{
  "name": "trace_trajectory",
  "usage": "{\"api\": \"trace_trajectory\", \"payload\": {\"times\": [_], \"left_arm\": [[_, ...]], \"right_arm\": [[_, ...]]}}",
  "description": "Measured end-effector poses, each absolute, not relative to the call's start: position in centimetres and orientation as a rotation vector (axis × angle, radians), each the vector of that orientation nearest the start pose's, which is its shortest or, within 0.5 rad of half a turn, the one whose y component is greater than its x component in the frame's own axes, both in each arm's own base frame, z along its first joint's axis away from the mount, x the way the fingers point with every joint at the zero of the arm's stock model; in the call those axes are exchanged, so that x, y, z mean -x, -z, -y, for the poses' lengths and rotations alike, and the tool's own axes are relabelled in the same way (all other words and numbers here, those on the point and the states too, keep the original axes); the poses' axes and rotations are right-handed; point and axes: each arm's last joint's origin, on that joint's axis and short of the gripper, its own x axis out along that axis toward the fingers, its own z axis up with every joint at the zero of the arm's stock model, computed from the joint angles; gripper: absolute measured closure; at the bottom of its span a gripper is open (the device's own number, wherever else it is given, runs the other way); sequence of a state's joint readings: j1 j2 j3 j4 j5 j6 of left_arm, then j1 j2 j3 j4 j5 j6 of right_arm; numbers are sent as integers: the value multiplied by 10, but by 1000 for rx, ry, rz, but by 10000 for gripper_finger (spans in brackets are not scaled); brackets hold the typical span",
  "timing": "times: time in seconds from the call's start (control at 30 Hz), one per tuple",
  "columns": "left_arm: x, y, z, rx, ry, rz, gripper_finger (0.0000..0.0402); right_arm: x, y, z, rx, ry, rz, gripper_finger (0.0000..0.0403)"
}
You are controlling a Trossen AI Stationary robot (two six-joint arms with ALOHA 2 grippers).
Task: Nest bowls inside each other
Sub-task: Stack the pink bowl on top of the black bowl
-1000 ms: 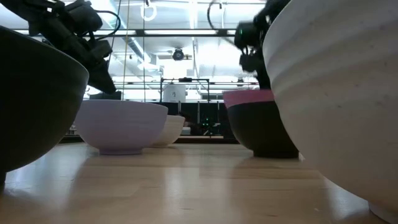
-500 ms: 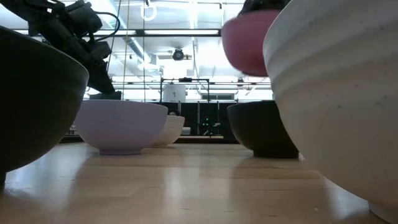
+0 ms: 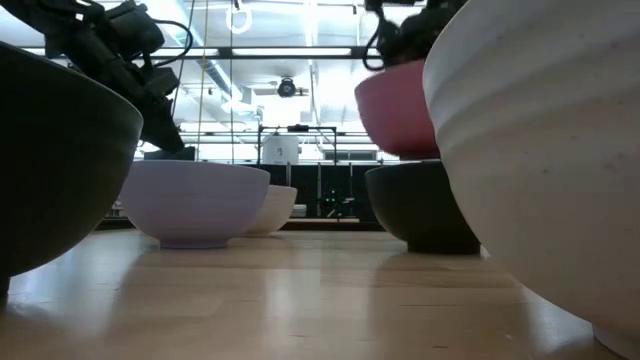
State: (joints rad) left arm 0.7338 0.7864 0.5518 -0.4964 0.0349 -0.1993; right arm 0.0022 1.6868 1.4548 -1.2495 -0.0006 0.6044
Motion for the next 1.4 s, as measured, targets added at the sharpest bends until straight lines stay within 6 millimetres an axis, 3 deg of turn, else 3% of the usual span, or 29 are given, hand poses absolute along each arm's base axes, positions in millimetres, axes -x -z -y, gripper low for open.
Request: {"api": "trace_trajectory", "payload": {"times": [0.4,0.8,1.4], "left_arm": [[-116,-225,-103,477,-731,-656,294],[-116,-224,-103,480,-727,-662,294],[-124,-213,-110,508,-729,-738,294]], "right_arm": [[-324,-251,12,-505,444,-1450,402],[-310,-205,18,-567,407,-1523,401],[-308,-212,19,-577,424,-1471,330]]}}
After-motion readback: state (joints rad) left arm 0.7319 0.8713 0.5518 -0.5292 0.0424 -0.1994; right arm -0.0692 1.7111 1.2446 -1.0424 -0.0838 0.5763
